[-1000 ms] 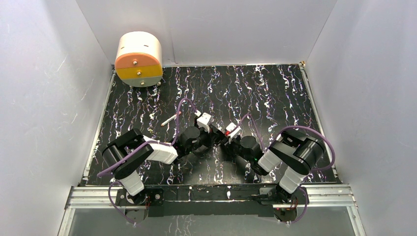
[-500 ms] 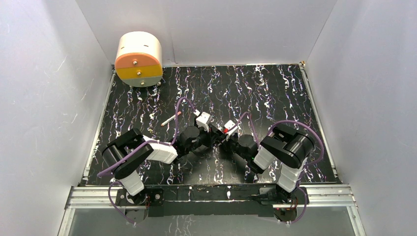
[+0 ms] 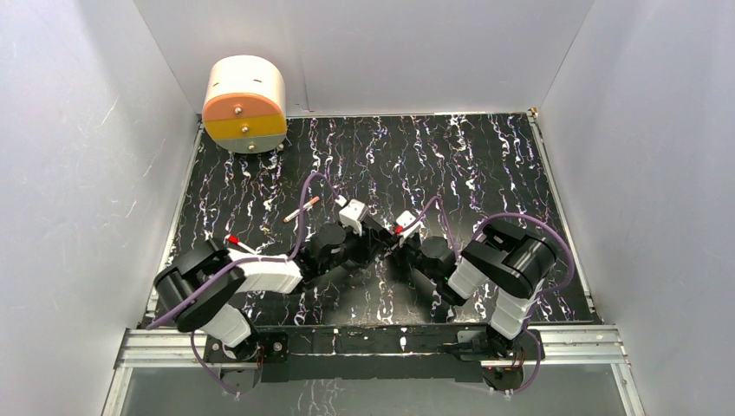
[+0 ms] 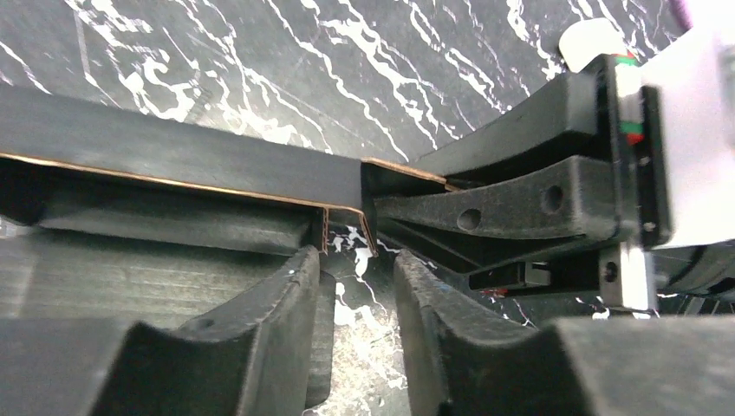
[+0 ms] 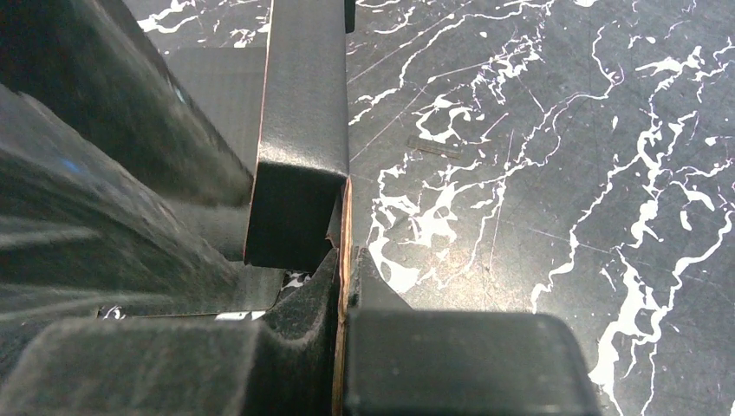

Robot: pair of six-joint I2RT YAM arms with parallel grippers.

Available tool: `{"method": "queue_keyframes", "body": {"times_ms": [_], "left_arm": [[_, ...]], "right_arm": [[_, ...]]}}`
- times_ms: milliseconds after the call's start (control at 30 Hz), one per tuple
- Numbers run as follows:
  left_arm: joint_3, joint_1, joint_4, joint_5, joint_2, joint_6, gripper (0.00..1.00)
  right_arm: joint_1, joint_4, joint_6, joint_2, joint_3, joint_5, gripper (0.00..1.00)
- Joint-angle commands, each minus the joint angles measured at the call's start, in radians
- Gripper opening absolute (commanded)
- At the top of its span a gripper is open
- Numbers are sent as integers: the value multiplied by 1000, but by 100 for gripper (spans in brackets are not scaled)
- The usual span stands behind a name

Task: Fold the paper box
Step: Fold the paper box at the center of the board.

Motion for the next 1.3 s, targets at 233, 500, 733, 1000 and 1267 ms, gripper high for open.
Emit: {"method": "queue_keyframes", "body": {"times_ms": [233,500,733,1000,1267], "left_arm": [[-17,126,-190,-93,-329,49,63],[79,402,-253,55,-222,-125,74],[165,488,-234,254,-57,-189,74],[158,495,-216,365,17,-266,57],[90,495,-146,442,35,-366,36]], "right_arm": [[-33,-121,-58,-98,13,-134,0],[-62,-202,-74,-117,36,-270,0],[-72,-249,-94,-130,55,-315,0],[-76,-281,-102,-129,82,-291,0],[-75,-292,-81,-136,108,-175,0]]}}
